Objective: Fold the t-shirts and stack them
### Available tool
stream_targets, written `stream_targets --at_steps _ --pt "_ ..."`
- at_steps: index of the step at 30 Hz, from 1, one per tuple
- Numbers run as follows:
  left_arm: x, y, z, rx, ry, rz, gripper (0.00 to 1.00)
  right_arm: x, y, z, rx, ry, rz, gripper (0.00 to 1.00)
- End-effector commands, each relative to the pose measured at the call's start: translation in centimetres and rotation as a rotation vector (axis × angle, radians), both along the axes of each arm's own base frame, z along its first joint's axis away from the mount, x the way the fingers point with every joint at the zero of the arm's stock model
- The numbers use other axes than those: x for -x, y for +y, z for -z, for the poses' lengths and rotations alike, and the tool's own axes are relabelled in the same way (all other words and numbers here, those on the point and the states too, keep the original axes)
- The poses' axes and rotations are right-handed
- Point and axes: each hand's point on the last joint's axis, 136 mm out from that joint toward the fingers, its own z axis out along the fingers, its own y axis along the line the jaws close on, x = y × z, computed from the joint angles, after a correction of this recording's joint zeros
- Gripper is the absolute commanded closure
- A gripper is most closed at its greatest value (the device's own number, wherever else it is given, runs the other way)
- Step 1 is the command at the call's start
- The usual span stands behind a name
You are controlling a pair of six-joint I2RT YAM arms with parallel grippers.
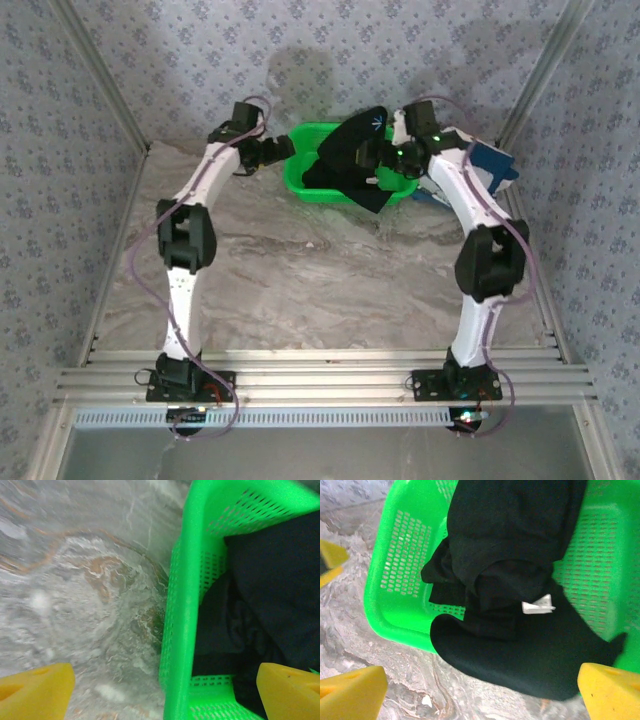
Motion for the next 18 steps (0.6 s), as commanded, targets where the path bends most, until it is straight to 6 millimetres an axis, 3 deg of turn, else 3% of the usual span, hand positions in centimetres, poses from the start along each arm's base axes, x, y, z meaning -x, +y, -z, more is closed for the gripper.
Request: stream_targets --at_steps 1,5,7,10,13,14,18 --pt "0.8 -0.9 0.5 0.049 0.112 -0.034 0.08 0.8 1.4 1.7 -0.015 0.139 -0.017 0.00" --pt "0.3 -3.4 2.7 0.060 0.135 0.001 0.17 -0.8 2.4 3.2 0.000 0.159 -0.018 0.00" --pt "1.1 -3.4 4.7 0.040 0.196 0.006 0.32 -1.7 2.5 3.7 0.020 0.163 -0.011 0.00" --pt "2.5 -3.1 6.6 0.001 0.255 0.030 0.62 -2.6 2.4 5.0 0.069 0.181 -0.006 0.00" --pt "3.7 -3.5 5.6 0.000 0.247 0.073 0.95 -3.5 2.9 6.6 0.141 0.157 -0.047 0.00" --pt "4.2 -3.8 4.9 -0.001 0.237 0.089 1.00 -3.6 3.1 7.2 0.181 0.152 -0.061 0.00" --pt "6.9 -3.5 2.8 -0.004 0.230 0.079 1.00 -3.6 3.1 10.2 0.265 0.186 -0.073 0.00"
